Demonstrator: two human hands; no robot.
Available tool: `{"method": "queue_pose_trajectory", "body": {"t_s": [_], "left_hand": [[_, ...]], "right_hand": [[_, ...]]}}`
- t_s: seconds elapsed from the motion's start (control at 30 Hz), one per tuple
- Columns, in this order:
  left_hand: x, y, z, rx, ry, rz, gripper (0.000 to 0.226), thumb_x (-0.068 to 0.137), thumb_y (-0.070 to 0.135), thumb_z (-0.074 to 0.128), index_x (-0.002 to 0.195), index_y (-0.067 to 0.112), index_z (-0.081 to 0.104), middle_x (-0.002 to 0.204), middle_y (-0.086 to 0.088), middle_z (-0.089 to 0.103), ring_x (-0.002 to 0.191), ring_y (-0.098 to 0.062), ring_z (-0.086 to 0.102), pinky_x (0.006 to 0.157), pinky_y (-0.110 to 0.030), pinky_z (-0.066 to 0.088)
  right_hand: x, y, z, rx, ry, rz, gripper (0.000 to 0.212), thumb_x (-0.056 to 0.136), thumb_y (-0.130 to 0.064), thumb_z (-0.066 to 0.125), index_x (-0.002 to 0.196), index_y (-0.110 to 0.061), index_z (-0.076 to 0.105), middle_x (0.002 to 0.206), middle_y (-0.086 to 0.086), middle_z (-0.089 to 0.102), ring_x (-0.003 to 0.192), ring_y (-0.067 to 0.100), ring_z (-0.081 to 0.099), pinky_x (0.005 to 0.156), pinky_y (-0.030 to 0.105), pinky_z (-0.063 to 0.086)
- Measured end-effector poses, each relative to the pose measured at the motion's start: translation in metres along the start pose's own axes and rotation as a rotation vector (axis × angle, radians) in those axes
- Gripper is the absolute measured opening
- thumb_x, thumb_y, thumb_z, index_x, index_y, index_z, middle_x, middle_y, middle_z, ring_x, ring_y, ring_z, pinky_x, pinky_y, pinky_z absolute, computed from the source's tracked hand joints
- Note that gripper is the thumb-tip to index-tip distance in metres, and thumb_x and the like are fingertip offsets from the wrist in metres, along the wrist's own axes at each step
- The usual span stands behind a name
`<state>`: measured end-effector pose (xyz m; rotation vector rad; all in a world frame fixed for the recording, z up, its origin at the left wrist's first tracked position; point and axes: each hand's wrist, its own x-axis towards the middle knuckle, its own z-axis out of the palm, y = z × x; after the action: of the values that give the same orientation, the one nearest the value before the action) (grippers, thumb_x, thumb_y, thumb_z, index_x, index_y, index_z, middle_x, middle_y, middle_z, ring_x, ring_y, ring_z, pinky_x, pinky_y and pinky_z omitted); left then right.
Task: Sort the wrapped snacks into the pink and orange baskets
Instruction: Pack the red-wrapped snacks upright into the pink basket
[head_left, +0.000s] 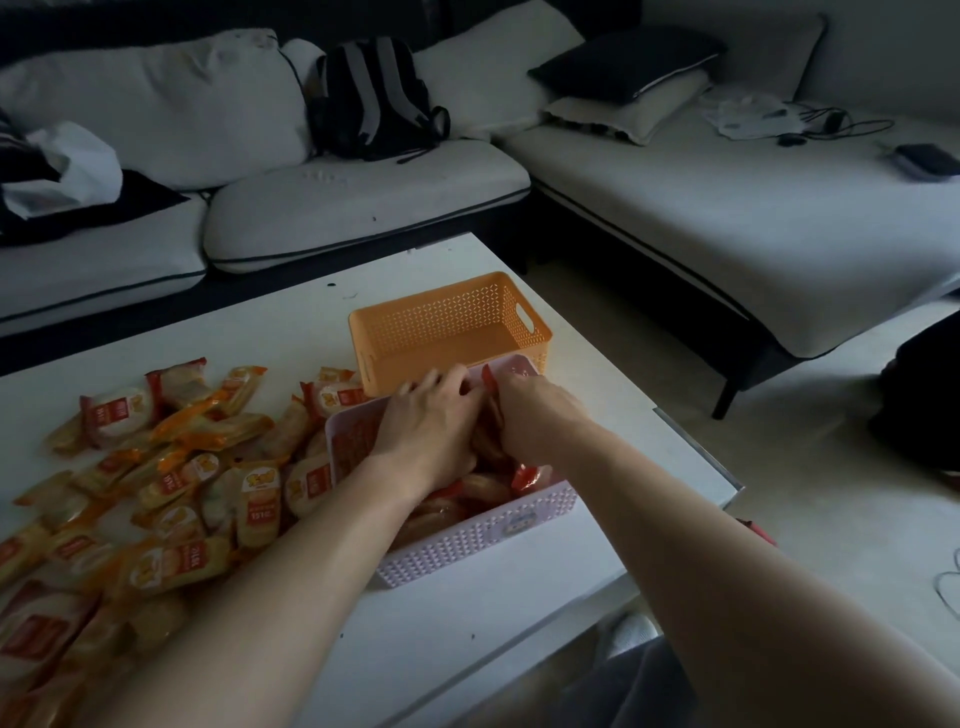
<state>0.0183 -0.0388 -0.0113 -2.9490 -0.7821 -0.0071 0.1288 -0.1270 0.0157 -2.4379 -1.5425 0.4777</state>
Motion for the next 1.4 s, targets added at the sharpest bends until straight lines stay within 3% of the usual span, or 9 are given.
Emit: {"method": "queue_pose_trajectory", "body": {"t_s": [0.17, 0.27, 0.43, 0.67, 0.83, 1.03, 1.17, 1.27, 1.4], "left_hand": [[-0.003, -0.003, -0.002, -0.277, -0.005, 0.002, 0.042, 0.083, 0.034, 0.070, 0.121, 0.023, 0.060, 0.137, 0.002, 0.046, 0.124, -0.025, 0.041, 0.093, -0.042, 0.048], [-0.007, -0.004, -0.013, -0.452, 0.160, -0.020, 0.029, 0.090, 0.034, 0.068, 0.117, 0.024, 0.065, 0.123, 0.006, 0.054, 0.118, -0.019, 0.045, 0.091, -0.039, 0.048], [-0.018, 0.008, -0.020, -0.673, 0.123, -0.045, 0.017, 0.094, 0.017, 0.065, 0.108, 0.024, 0.068, 0.109, 0.010, 0.067, 0.102, -0.012, 0.062, 0.085, -0.038, 0.056], [-0.023, 0.007, -0.012, -0.719, 0.134, -0.127, 0.019, 0.097, 0.014, 0.060, 0.101, 0.031, 0.068, 0.105, 0.013, 0.068, 0.097, -0.006, 0.063, 0.082, -0.030, 0.054], [-0.028, 0.007, -0.024, -1.318, 0.075, -0.223, 0.022, 0.104, 0.044, 0.048, 0.102, 0.037, 0.069, 0.093, 0.017, 0.075, 0.084, 0.005, 0.068, 0.077, -0.018, 0.055], [-0.009, 0.004, -0.015, -1.288, 0.104, -0.248, 0.024, 0.094, 0.024, 0.071, 0.118, 0.024, 0.066, 0.109, 0.004, 0.073, 0.103, -0.015, 0.070, 0.081, -0.035, 0.062], [0.004, 0.006, -0.015, -1.331, 0.179, -0.258, 0.025, 0.092, 0.023, 0.073, 0.115, 0.021, 0.064, 0.105, 0.007, 0.073, 0.103, -0.014, 0.070, 0.082, -0.026, 0.056], [-0.001, 0.001, -0.017, -1.020, 0.231, -0.250, 0.015, 0.095, 0.022, 0.071, 0.108, 0.028, 0.066, 0.101, 0.016, 0.069, 0.097, -0.005, 0.066, 0.079, -0.021, 0.053], [-0.024, -0.005, -0.022, -0.790, -0.070, -0.110, 0.018, 0.088, 0.021, 0.075, 0.092, 0.038, 0.068, 0.092, 0.021, 0.069, 0.090, 0.004, 0.064, 0.074, -0.015, 0.049]], "right_hand": [[0.002, 0.007, -0.008, -0.052, -0.283, -0.032, 0.026, 0.097, -0.009, 0.052, 0.072, -0.014, 0.055, 0.069, -0.001, 0.056, 0.058, 0.010, 0.049, 0.056, 0.020, 0.045], [0.003, 0.014, -0.019, -0.014, -0.190, -0.002, 0.015, 0.095, -0.003, 0.049, 0.107, -0.006, 0.058, 0.074, 0.001, 0.057, 0.060, 0.010, 0.051, 0.049, 0.020, 0.042], [-0.003, 0.033, -0.020, -0.005, -0.175, -0.046, 0.055, 0.086, -0.004, 0.067, 0.137, -0.016, 0.052, 0.099, -0.001, 0.070, 0.082, 0.011, 0.068, 0.067, 0.024, 0.062], [-0.019, 0.031, -0.035, 0.027, -0.064, -0.170, 0.025, 0.089, -0.009, 0.071, 0.109, -0.023, 0.073, 0.094, -0.013, 0.068, 0.083, 0.002, 0.063, 0.066, 0.012, 0.050], [-0.017, 0.039, -0.053, 0.474, 0.121, -0.041, 0.017, 0.087, -0.009, 0.071, 0.099, -0.020, 0.073, 0.094, -0.002, 0.072, 0.069, 0.012, 0.068, 0.053, 0.019, 0.051], [-0.016, 0.039, -0.051, 0.682, 0.061, 0.039, 0.013, 0.094, -0.022, 0.068, 0.105, -0.015, 0.072, 0.097, 0.002, 0.073, 0.087, 0.021, 0.073, 0.066, 0.035, 0.064], [-0.017, 0.037, -0.047, 0.268, 0.140, 0.006, 0.026, 0.092, -0.039, 0.067, 0.099, -0.014, 0.071, 0.083, 0.000, 0.068, 0.069, 0.014, 0.065, 0.062, 0.031, 0.058], [-0.011, 0.036, -0.041, 0.157, 0.279, 0.059, 0.028, 0.092, -0.040, 0.069, 0.094, -0.013, 0.066, 0.079, -0.001, 0.064, 0.066, 0.013, 0.064, 0.061, 0.031, 0.059], [0.000, 0.017, -0.010, 0.003, 0.324, 0.109, 0.024, 0.093, -0.030, 0.070, 0.100, -0.009, 0.061, 0.081, 0.004, 0.060, 0.062, 0.015, 0.058, 0.050, 0.028, 0.049]]}}
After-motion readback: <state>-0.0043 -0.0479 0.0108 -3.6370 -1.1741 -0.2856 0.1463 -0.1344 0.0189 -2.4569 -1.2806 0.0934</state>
